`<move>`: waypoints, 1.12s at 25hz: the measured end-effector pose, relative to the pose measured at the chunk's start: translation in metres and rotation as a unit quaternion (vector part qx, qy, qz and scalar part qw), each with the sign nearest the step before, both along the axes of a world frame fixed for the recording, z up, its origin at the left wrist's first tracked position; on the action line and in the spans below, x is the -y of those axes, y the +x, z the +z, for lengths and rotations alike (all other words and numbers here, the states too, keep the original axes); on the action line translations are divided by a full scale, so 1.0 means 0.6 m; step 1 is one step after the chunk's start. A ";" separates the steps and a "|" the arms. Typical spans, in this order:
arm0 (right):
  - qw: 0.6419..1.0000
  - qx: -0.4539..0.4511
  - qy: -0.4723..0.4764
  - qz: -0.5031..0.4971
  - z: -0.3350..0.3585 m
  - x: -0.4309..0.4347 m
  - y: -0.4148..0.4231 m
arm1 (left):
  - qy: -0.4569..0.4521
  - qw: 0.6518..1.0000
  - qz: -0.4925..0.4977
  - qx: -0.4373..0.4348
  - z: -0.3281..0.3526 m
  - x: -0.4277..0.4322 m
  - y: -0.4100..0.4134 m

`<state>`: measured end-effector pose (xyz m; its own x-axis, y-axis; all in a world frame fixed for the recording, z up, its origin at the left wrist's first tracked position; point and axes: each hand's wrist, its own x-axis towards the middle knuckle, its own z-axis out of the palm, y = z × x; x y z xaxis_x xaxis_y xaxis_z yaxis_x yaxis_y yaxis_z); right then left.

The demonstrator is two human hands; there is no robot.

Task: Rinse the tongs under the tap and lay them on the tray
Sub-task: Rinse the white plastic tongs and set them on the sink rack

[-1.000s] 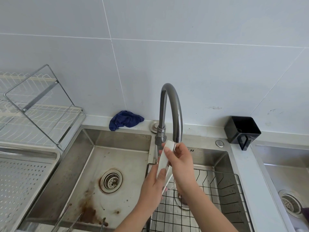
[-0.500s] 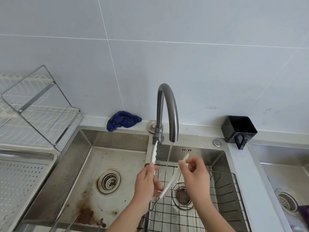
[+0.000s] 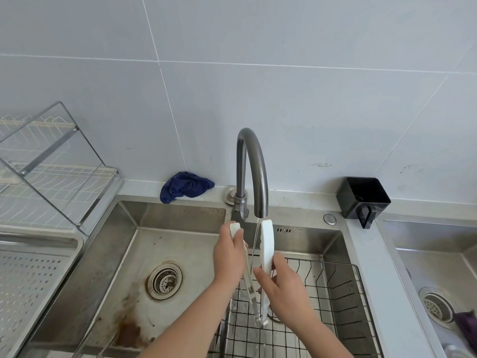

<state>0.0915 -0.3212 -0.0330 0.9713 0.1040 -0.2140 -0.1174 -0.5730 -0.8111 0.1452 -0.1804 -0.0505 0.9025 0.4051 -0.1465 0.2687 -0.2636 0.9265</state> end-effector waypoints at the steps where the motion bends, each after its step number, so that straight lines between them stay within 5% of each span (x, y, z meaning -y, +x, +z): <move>1: 1.000 0.008 0.002 -0.002 0.001 0.002 -0.005 | 0.014 1.000 -0.005 -0.002 0.006 -0.002 0.009; 3: 0.998 0.000 0.058 -0.012 0.009 0.001 -0.009 | -0.080 0.996 0.019 -0.038 0.014 0.008 0.023; 5: 0.986 -0.053 0.155 0.006 0.014 -0.003 -0.008 | -0.340 0.932 0.076 -0.098 0.022 0.031 0.028; 7: 0.976 -0.096 0.194 0.009 0.019 -0.004 -0.009 | -0.451 0.878 0.104 -0.122 0.022 0.043 0.026; 12: 0.998 -0.038 0.039 0.029 0.018 0.018 -0.025 | -0.284 0.955 0.029 -0.080 -0.001 0.031 0.019; 18: 0.992 -0.024 -0.099 0.072 0.031 0.043 -0.033 | -0.374 0.918 -0.092 -0.091 -0.016 0.030 -0.010; 28: 0.988 -0.121 -0.037 0.093 0.035 0.030 -0.040 | -0.194 0.973 0.060 -0.109 -0.049 0.006 -0.034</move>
<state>0.0677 -0.3395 -0.0120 0.8568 0.2503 -0.4508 -0.1896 -0.6601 -0.7269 0.1248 -0.1843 -0.0801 0.7827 0.3816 -0.4917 0.4772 0.1392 0.8677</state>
